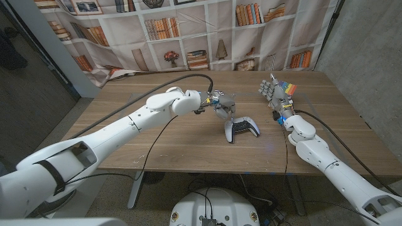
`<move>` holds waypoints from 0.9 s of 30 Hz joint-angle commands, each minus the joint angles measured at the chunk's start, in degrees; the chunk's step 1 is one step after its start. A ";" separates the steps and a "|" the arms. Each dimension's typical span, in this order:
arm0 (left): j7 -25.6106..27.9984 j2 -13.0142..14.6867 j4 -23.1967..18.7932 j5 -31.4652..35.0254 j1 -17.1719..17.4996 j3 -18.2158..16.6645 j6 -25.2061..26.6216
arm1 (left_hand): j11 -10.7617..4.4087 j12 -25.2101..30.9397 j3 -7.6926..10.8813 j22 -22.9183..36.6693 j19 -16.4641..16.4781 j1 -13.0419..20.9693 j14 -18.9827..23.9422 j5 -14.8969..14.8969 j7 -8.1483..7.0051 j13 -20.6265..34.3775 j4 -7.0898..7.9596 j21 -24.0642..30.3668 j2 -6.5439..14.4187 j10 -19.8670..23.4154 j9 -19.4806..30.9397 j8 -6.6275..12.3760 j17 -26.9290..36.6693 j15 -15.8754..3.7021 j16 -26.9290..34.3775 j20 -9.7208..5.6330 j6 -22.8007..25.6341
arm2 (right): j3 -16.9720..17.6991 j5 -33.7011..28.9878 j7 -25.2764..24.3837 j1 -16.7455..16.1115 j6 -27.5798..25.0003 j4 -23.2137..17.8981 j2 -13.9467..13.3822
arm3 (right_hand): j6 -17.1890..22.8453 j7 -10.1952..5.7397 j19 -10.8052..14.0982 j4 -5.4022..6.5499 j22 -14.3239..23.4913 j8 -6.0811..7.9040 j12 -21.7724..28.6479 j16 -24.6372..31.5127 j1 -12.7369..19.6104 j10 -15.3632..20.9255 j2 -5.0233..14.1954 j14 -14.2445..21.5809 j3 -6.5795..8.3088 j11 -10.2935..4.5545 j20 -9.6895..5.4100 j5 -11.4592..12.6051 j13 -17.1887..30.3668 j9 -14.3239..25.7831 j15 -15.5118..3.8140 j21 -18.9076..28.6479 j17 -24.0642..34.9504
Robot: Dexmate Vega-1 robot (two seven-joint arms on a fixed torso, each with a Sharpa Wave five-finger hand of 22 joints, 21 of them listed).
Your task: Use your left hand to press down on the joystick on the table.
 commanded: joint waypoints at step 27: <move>6.45 4.19 -8.33 -1.40 5.24 -6.67 3.32 | -0.50 -1.64 -0.50 0.06 -0.30 0.26 0.20 -0.72 1.82 -2.83 -0.08 0.10 -0.49 -0.22 0.35 -0.11 -0.02 -0.10 -0.07 -4.80 -4.56 | 0.64 -1.78 -3.04 -3.23 0.46 -5.52 -1.26 | 0.64 -0.19 0.72 -0.42 0.14 0.10 -0.05 0.00 0.19 0.58 0.57 0.34 0.01 0.15 -0.04 0.06 0.12 0.22 0.05 -0.15 0.23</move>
